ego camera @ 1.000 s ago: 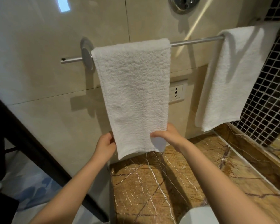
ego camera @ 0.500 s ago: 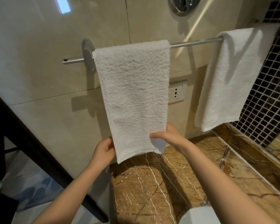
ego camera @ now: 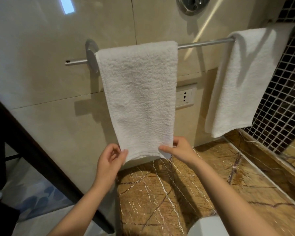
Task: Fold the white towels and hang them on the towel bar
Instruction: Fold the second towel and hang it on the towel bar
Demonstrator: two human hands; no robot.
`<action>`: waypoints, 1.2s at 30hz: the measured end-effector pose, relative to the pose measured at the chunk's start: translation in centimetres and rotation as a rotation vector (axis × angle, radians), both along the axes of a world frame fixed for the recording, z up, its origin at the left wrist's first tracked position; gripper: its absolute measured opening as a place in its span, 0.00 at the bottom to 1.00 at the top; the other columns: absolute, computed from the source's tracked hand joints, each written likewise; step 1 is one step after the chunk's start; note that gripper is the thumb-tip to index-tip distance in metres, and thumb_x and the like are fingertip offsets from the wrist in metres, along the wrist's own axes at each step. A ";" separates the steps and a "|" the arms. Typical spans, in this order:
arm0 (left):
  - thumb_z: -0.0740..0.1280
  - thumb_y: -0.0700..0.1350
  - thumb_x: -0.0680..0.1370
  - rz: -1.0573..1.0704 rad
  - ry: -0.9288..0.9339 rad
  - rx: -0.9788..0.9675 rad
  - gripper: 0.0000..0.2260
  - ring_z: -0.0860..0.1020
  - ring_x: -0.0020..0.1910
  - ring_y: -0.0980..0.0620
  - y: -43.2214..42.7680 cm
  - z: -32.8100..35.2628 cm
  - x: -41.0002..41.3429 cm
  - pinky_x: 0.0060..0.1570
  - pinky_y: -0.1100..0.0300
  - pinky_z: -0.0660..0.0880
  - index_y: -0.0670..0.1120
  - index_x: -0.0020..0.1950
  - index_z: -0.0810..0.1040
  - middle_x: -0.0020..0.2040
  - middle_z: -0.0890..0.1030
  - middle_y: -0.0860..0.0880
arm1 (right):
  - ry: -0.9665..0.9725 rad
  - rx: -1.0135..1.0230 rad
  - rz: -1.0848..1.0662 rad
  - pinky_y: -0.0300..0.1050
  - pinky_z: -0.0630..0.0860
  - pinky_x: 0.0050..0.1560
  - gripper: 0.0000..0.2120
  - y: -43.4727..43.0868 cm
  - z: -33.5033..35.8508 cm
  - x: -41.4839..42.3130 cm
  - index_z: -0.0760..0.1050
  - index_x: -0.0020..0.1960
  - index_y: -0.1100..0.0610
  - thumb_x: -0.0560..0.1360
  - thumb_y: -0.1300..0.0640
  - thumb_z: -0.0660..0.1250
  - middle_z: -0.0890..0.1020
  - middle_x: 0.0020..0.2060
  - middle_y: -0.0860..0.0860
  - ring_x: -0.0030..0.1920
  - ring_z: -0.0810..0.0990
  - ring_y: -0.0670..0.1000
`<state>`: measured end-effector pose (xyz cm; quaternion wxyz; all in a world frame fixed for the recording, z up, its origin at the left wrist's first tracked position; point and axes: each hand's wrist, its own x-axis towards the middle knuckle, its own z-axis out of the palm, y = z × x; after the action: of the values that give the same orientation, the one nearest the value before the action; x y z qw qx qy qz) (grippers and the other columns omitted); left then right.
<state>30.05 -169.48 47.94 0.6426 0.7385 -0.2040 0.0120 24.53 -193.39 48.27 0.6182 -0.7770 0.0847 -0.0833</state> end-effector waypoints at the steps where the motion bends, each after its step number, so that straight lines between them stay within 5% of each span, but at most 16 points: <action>1: 0.72 0.47 0.72 0.025 -0.031 0.049 0.11 0.75 0.36 0.52 -0.3 0.1 -0.2 0.40 0.61 0.72 0.42 0.38 0.75 0.34 0.76 0.46 | -0.004 0.011 -0.003 0.33 0.77 0.42 0.04 0.1 -0.2 -0.1 0.80 0.44 0.51 0.72 0.59 0.73 0.84 0.44 0.44 0.42 0.83 0.40; 10: 0.72 0.38 0.72 0.128 -0.047 0.208 0.08 0.76 0.37 0.48 -0.1 -1.2 -0.1 0.43 0.52 0.73 0.38 0.35 0.77 0.34 0.78 0.42 | 0.000 -0.023 -0.042 0.27 0.72 0.33 0.06 0.4 -0.5 -0.2 0.79 0.40 0.50 0.73 0.59 0.72 0.82 0.38 0.43 0.34 0.80 0.34; 14: 0.69 0.38 0.75 0.112 -0.074 0.228 0.09 0.76 0.38 0.42 0.0 -0.5 0.6 0.43 0.48 0.74 0.35 0.37 0.76 0.36 0.78 0.38 | -0.036 -0.030 -0.055 0.30 0.75 0.40 0.06 0.0 -0.5 0.1 0.80 0.48 0.52 0.72 0.58 0.72 0.83 0.44 0.43 0.42 0.81 0.37; 18: 0.71 0.43 0.73 0.076 -0.108 0.250 0.09 0.76 0.39 0.51 0.4 0.0 0.7 0.46 0.58 0.73 0.42 0.37 0.74 0.35 0.77 0.47 | -0.064 -0.011 -0.071 0.27 0.74 0.39 0.10 -0.1 0.1 0.5 0.77 0.50 0.49 0.72 0.59 0.73 0.81 0.46 0.40 0.43 0.80 0.35; 21: 0.65 0.46 0.73 0.130 -0.040 -0.026 0.04 0.76 0.41 0.59 0.2 1.8 1.5 0.45 0.69 0.71 0.48 0.40 0.73 0.39 0.77 0.53 | -0.142 0.114 -0.093 0.28 0.75 0.40 0.08 -0.2 1.3 0.7 0.77 0.52 0.50 0.74 0.59 0.70 0.82 0.48 0.43 0.46 0.81 0.38; 23: 0.62 0.38 0.77 0.133 0.005 -0.136 0.06 0.78 0.46 0.62 -0.3 3.5 2.9 0.47 0.69 0.72 0.49 0.49 0.74 0.45 0.79 0.54 | -0.190 0.160 -0.096 0.30 0.76 0.42 0.07 -0.5 2.6 1.0 0.78 0.53 0.53 0.75 0.60 0.67 0.83 0.49 0.46 0.48 0.81 0.42; 25: 0.62 0.34 0.78 0.033 0.019 -0.111 0.11 0.79 0.49 0.61 -0.9 5.3 3.9 0.47 0.68 0.75 0.46 0.56 0.74 0.50 0.81 0.52 | -0.217 0.153 -0.082 0.30 0.76 0.43 0.07 -0.7 4.0 1.4 0.79 0.52 0.52 0.75 0.60 0.67 0.83 0.49 0.46 0.48 0.82 0.41; 29: 0.67 0.32 0.74 0.006 -0.010 0.037 0.12 0.80 0.43 0.61 -2.1 7.2 4.5 0.39 0.70 0.76 0.49 0.47 0.77 0.44 0.82 0.54 | -0.225 0.156 -0.042 0.28 0.75 0.41 0.07 -0.4 5.6 2.1 0.79 0.50 0.51 0.74 0.61 0.69 0.83 0.47 0.42 0.45 0.82 0.37; 33: 0.66 0.31 0.75 0.000 0.014 0.178 0.07 0.79 0.44 0.55 -2.6 6.6 4.2 0.42 0.63 0.76 0.39 0.51 0.79 0.45 0.82 0.48 | -0.239 0.153 -0.025 0.27 0.74 0.40 0.07 0.0 5.7 2.3 0.79 0.48 0.51 0.74 0.62 0.69 0.83 0.46 0.41 0.44 0.81 0.35; 36: 0.64 0.30 0.76 0.017 0.055 0.143 0.08 0.77 0.41 0.57 -2.6 5.9 3.7 0.35 0.72 0.74 0.36 0.53 0.78 0.43 0.80 0.49 | -0.247 0.116 -0.035 0.28 0.74 0.40 0.04 0.0 5.6 2.1 0.80 0.46 0.53 0.74 0.61 0.69 0.83 0.45 0.45 0.42 0.82 0.36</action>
<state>33.76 -172.13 53.82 0.5933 0.7843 -0.1804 -0.0176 26.63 -193.41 53.87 0.6663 -0.7222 0.0261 -0.1838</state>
